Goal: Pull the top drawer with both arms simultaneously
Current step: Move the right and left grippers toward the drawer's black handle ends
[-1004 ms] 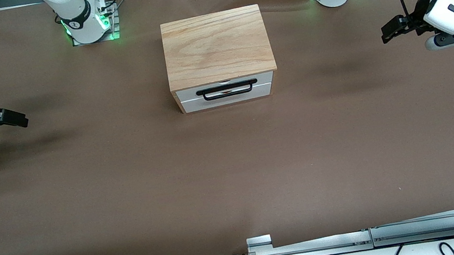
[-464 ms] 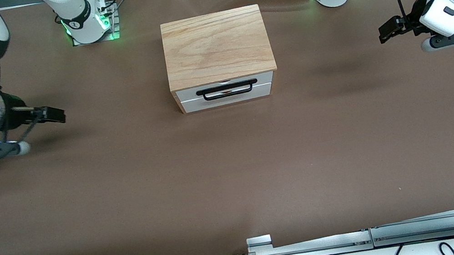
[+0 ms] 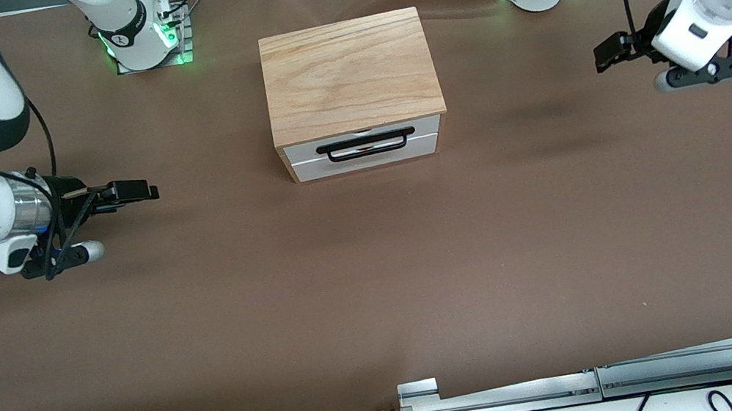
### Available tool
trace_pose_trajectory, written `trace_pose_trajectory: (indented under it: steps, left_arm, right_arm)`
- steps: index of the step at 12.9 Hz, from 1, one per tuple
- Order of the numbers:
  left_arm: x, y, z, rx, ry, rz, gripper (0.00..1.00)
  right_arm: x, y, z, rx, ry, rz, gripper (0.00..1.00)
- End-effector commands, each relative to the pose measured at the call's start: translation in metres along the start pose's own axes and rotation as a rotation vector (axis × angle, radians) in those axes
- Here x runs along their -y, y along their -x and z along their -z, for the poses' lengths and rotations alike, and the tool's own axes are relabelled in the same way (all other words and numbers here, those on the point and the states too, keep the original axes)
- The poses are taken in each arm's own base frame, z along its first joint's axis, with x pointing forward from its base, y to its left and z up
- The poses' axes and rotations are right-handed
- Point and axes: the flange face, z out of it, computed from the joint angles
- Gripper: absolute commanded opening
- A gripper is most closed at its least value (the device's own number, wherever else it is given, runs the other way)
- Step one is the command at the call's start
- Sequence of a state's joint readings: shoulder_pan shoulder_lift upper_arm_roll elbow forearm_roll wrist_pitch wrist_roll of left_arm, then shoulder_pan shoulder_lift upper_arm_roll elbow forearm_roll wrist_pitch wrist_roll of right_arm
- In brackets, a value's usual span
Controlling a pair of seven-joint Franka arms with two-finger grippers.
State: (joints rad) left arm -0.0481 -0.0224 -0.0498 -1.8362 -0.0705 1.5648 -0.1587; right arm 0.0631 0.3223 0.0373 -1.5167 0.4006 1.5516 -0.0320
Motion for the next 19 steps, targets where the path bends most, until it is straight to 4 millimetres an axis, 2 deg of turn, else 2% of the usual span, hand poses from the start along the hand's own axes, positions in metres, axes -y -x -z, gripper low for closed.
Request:
trace_pose_trajectory:
  steps: [1, 4, 5, 6, 7, 8, 10, 11, 15, 19]
  left_arm:
    - [0.007, -0.028, -0.045, 0.017, -0.01, 0.0, 1.0]
    - [0.011, -0.031, -0.11, 0.004, 0.011, 0.014, 1.0]
    - [0.008, -0.027, -0.134, 0.018, 0.033, 0.02, 1.0]
    - [0.005, -0.021, -0.162, 0.037, 0.043, 0.023, 1.0]
    - [-0.008, -0.013, -0.187, 0.041, 0.039, 0.002, 1.0]
    - [-0.015, -0.009, -0.2, 0.028, 0.034, -0.014, 1.0]
    - [-0.039, -0.005, -0.207, 0.02, 0.041, -0.055, 1.0]
    - [-0.046, -0.007, -0.209, 0.013, 0.104, -0.046, 1.0]
    - [-0.042, -0.027, -0.247, 0.038, 0.468, -0.114, 1.0]
    - [-0.05, -0.039, -0.29, -0.063, 0.802, -0.259, 1.0]
  right_arm:
    - [-0.023, -0.012, -0.016, 0.011, -0.156, 0.093, 1.0]
    - [-0.028, -0.016, -0.044, 0.001, -0.255, 0.099, 1.0]
    - [-0.031, -0.017, -0.06, -0.007, -0.316, 0.142, 1.0]
    - [-0.043, -0.019, -0.08, -0.016, -0.402, 0.172, 1.0]
    - [-0.057, -0.02, -0.099, -0.026, -0.5, 0.187, 1.0]
    - [-0.064, -0.018, -0.117, -0.032, -0.582, 0.197, 1.0]
    - [-0.073, -0.015, -0.144, -0.055, -0.706, 0.212, 1.0]
    - [-0.075, -0.015, -0.157, -0.068, -0.748, 0.229, 1.0]
    - [-0.073, -0.021, -0.203, -0.136, -0.883, 0.271, 1.0]
    - [-0.046, -0.029, -0.258, -0.213, -1.031, 0.289, 1.0]
